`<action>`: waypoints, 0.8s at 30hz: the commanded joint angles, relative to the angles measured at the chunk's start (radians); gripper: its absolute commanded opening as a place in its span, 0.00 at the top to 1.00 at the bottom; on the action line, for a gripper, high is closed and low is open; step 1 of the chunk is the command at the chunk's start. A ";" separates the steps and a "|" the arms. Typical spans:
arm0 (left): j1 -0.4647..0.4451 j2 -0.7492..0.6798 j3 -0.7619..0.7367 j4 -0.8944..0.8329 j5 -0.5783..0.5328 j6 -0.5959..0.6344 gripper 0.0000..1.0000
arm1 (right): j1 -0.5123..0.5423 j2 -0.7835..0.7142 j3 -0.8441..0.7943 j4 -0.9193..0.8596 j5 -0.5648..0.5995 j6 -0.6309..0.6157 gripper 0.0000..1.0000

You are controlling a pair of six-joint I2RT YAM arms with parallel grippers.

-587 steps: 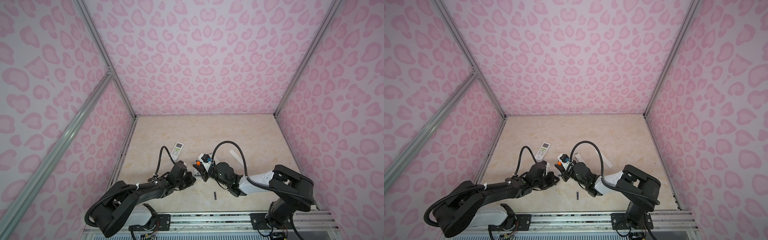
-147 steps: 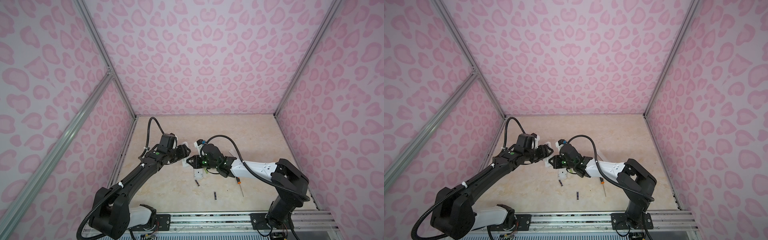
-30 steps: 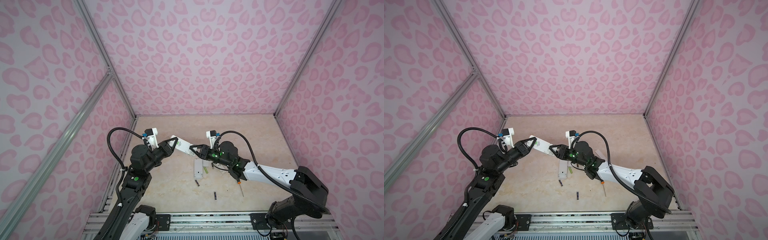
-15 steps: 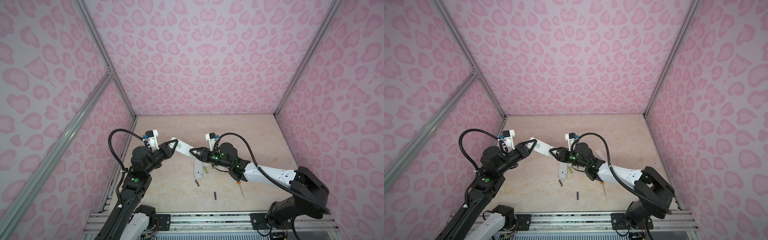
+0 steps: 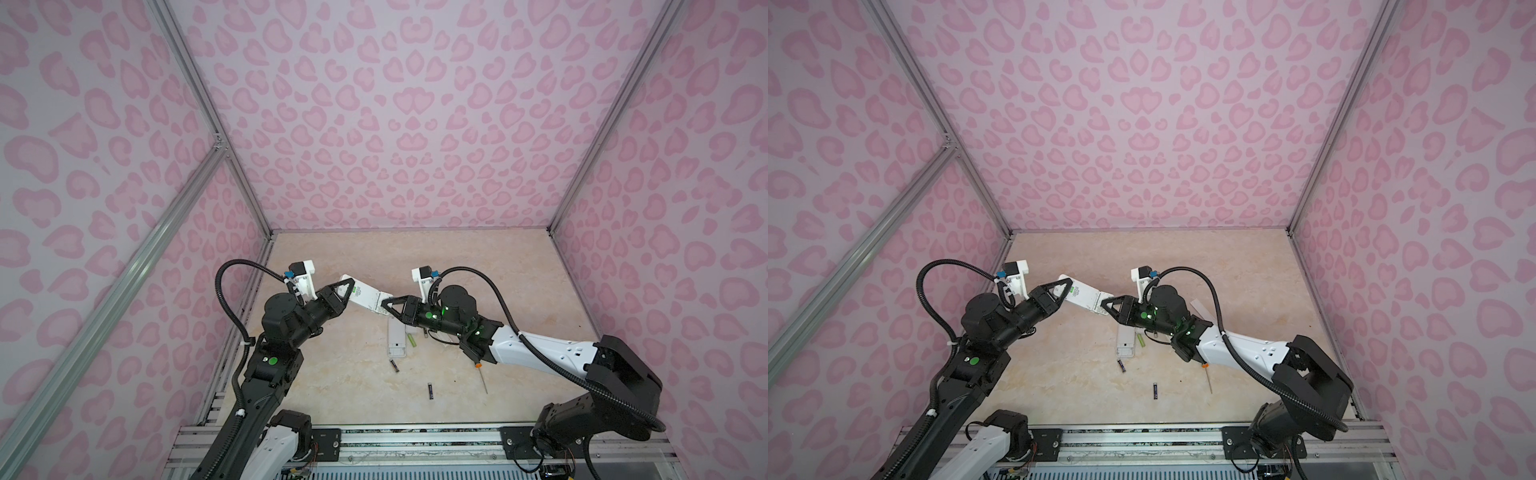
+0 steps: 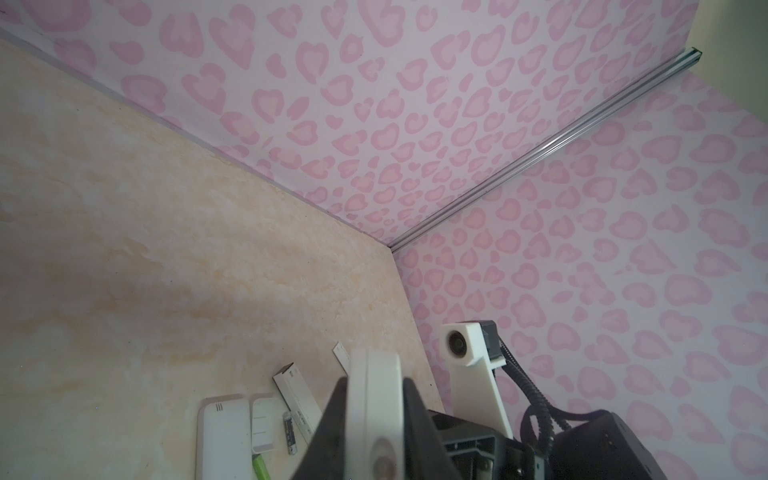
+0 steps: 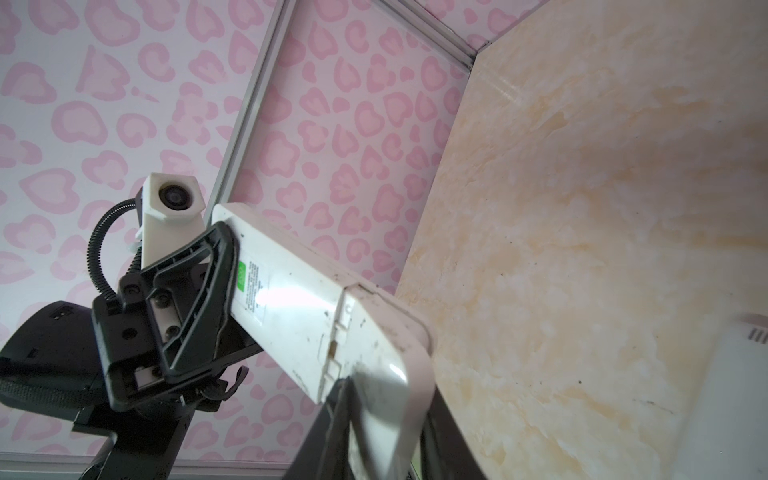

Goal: Unload the batteries from the remote control
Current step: 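Grip the battery cover at the remote's end with the right gripper, then slide the battery cover off the remote with the right gripper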

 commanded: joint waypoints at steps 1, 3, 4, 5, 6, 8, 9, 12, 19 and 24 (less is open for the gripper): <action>0.001 0.001 -0.004 0.048 0.002 0.008 0.96 | 0.001 -0.004 -0.007 0.030 -0.011 -0.002 0.76; 0.000 0.002 -0.006 0.048 0.002 0.008 0.97 | 0.003 -0.008 -0.005 0.029 -0.009 -0.001 0.76; 0.001 0.001 -0.006 0.048 0.004 0.007 0.96 | 0.002 -0.009 -0.005 0.028 -0.007 -0.001 0.77; 0.000 0.003 -0.006 0.048 0.004 0.006 0.96 | 0.002 -0.009 -0.003 0.025 -0.007 -0.002 0.77; -0.001 0.003 -0.006 0.048 0.004 0.007 0.96 | 0.002 -0.011 -0.003 0.024 -0.004 -0.003 0.78; 0.001 0.003 -0.005 0.050 0.005 0.004 0.96 | 0.001 -0.009 -0.001 0.024 -0.001 -0.002 0.79; 0.001 0.004 -0.005 0.050 0.006 0.004 0.96 | 0.001 -0.008 0.000 0.027 -0.002 0.001 0.80; 0.001 0.007 -0.002 0.051 0.010 -0.001 0.96 | 0.001 0.005 -0.002 0.053 -0.009 0.020 0.82; 0.001 0.017 0.000 0.040 0.014 -0.019 0.96 | 0.001 0.023 -0.004 0.094 -0.020 0.047 0.88; 0.001 0.017 -0.007 0.033 0.015 -0.024 0.97 | 0.001 0.028 -0.009 0.101 -0.016 0.053 0.91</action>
